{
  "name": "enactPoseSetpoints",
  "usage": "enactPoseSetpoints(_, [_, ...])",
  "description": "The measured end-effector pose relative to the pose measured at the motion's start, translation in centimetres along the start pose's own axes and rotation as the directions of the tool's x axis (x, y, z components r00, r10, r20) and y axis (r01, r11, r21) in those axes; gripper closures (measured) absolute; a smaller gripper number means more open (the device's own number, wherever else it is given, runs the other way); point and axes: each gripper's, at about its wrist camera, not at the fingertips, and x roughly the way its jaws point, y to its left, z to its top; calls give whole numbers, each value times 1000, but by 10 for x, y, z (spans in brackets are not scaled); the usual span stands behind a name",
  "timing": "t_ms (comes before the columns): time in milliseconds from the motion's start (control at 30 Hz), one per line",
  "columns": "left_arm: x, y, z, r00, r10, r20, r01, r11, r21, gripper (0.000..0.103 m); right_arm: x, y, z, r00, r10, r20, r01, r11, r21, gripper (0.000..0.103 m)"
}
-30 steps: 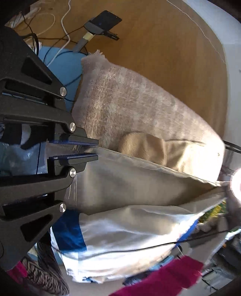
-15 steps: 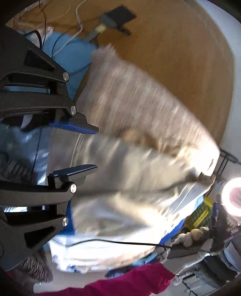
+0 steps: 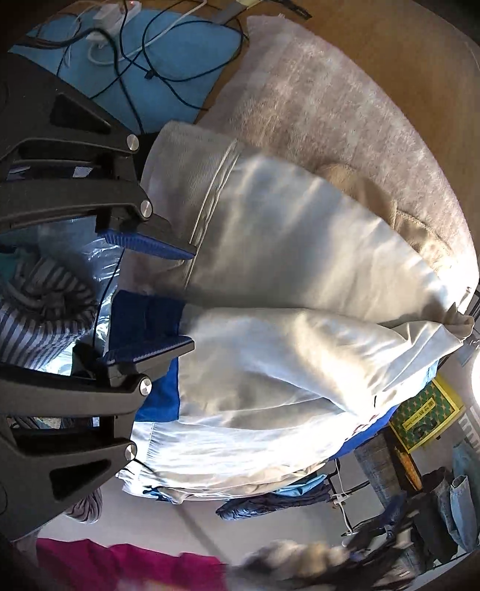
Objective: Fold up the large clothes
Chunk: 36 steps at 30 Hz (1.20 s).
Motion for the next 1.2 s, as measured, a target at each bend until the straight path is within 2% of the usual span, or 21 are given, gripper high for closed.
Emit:
enactPoseSetpoints(200, [4,-4,4,1000,-25,4,25,1000,-12,60,-20,-12,-72,996,53,-79,-48,997,63,56])
enactPoseSetpoints(233, [5,-5,5,1000,-31,-1,31,999,-11,65,-18,-12,-86,992,76,-101,-67,994,86,56])
enactPoseSetpoints(267, [7,-6,4,999,-36,-8,35,999,-6,77,-15,-12,-97,989,89,-120,-77,992,99,55])
enactPoseSetpoints(367, [8,-15,3,1000,2,-4,-2,999,33,91,3,-10,-131,976,120,-184,-98,988,122,51])
enactPoseSetpoints(533, [3,-17,3,1000,8,23,-9,999,45,97,48,-5,-178,945,156,-289,-106,978,182,50])
enactPoseSetpoints(567, [1,-16,3,1000,8,29,-9,999,47,97,54,-4,-182,939,169,-300,-114,974,194,50])
enactPoseSetpoints(600, [-1,-16,3,999,10,37,-11,999,49,97,62,-3,-187,920,227,-319,-157,961,228,51])
enactPoseSetpoints(633, [-3,-15,4,999,12,42,-14,998,53,98,68,-1,-189,912,260,-319,-185,951,247,52])
enactPoseSetpoints(667, [-6,-14,5,999,17,52,-20,998,58,98,71,1,-190,909,278,-309,-202,945,256,64])
enactPoseSetpoints(700, [-10,-14,6,998,21,62,-25,998,61,98,74,4,-189,903,304,-304,-227,937,265,91])
enactPoseSetpoints(733, [-15,-12,9,997,28,75,-32,998,62,99,78,7,-188,890,340,-306,-257,925,279,99])
enactPoseSetpoints(767, [-20,-10,11,995,32,91,-38,998,60,99,80,10,-187,879,372,-300,-283,911,300,99])
enactPoseSetpoints(900, [-59,9,17,981,52,186,-56,998,19,99,75,32,-174,868,421,-262,-345,893,290,100])
enactPoseSetpoints(967, [-66,19,16,979,59,197,-61,998,1,99,68,45,-170,866,429,-256,-370,895,250,100])
enactPoseSetpoints(1033, [-59,29,14,981,98,168,-96,995,-19,99,72,57,-172,866,391,-311,-348,919,187,100])
enactPoseSetpoints(1100, [-48,34,11,989,82,123,-78,996,-34,99,79,66,-175,874,303,-381,-289,953,96,99])
enactPoseSetpoints(1167, [-40,32,6,991,86,102,-85,996,-17,99,79,66,-173,867,269,-420,-281,959,34,98])
enactPoseSetpoints(1200, [-40,31,6,991,93,100,-94,996,-3,99,73,64,-168,870,273,-410,-289,957,24,98])
